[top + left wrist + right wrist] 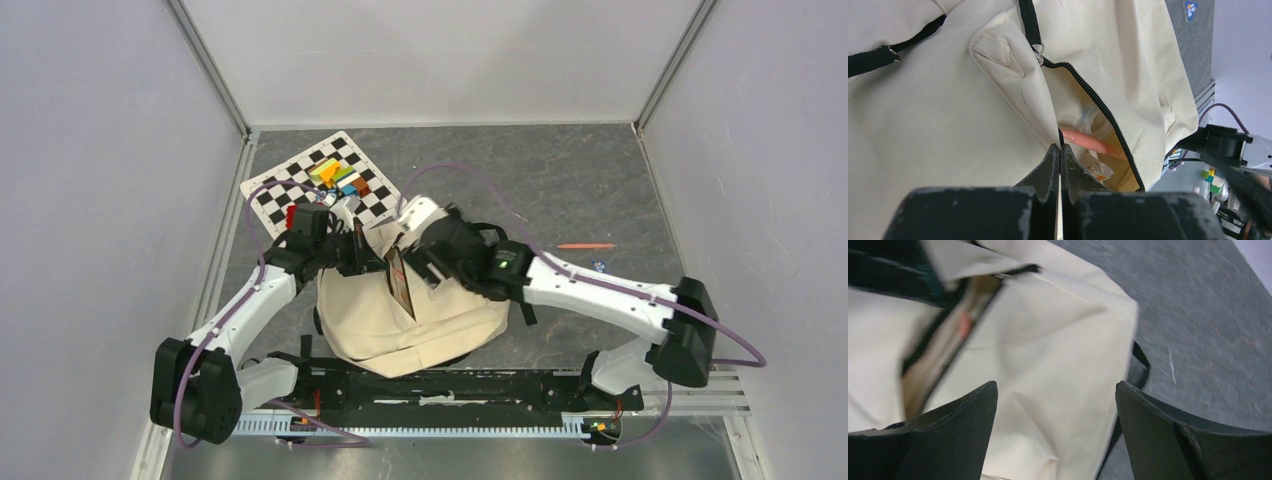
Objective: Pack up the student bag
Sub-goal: Place the stationery in the student bag, then pick up the stationery from the center of the board.
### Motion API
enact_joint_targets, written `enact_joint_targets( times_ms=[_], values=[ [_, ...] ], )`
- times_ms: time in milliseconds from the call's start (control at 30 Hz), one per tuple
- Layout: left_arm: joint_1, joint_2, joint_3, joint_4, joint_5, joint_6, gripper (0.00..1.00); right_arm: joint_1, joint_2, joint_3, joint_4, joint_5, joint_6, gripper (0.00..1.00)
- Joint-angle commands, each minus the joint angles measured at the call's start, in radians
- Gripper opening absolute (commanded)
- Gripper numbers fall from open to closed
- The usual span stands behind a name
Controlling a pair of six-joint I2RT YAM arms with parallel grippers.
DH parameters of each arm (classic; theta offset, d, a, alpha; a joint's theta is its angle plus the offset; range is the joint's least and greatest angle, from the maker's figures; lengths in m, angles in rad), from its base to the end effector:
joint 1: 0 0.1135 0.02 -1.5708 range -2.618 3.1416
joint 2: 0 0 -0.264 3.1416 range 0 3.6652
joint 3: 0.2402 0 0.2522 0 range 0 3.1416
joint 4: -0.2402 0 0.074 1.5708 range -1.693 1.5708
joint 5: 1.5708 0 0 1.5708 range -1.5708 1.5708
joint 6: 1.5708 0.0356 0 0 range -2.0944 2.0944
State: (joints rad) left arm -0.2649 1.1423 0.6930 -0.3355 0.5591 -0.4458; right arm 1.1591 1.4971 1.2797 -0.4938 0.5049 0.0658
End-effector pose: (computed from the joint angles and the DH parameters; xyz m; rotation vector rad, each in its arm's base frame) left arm 0.2177 -0.0786 0.2277 0.0680 2.4256 -0.9960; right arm 0.1488 0.2977 0.3139 -0.9072 1.9835 0.1136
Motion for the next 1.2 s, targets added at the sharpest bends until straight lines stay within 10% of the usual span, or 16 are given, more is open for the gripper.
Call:
enact_joint_targets(
  times_ms=[0, 567, 1167],
  values=[
    [0.01, -0.038, 0.033, 0.029, -0.005, 0.036, 0.02, -0.182, -0.181, -0.115, 0.02, -0.011, 0.091, 0.94],
    [0.012, -0.032, 0.03, 0.041, 0.02, 0.025, 0.02, -1.19, -0.333, -0.576, 0.185, -0.36, 0.039, 0.96],
    [0.018, -0.038, 0.027, 0.05, 0.041, 0.018, 0.02, -1.26, -0.126, -0.591, 0.276, -0.344, 0.032, 0.85]
  ],
)
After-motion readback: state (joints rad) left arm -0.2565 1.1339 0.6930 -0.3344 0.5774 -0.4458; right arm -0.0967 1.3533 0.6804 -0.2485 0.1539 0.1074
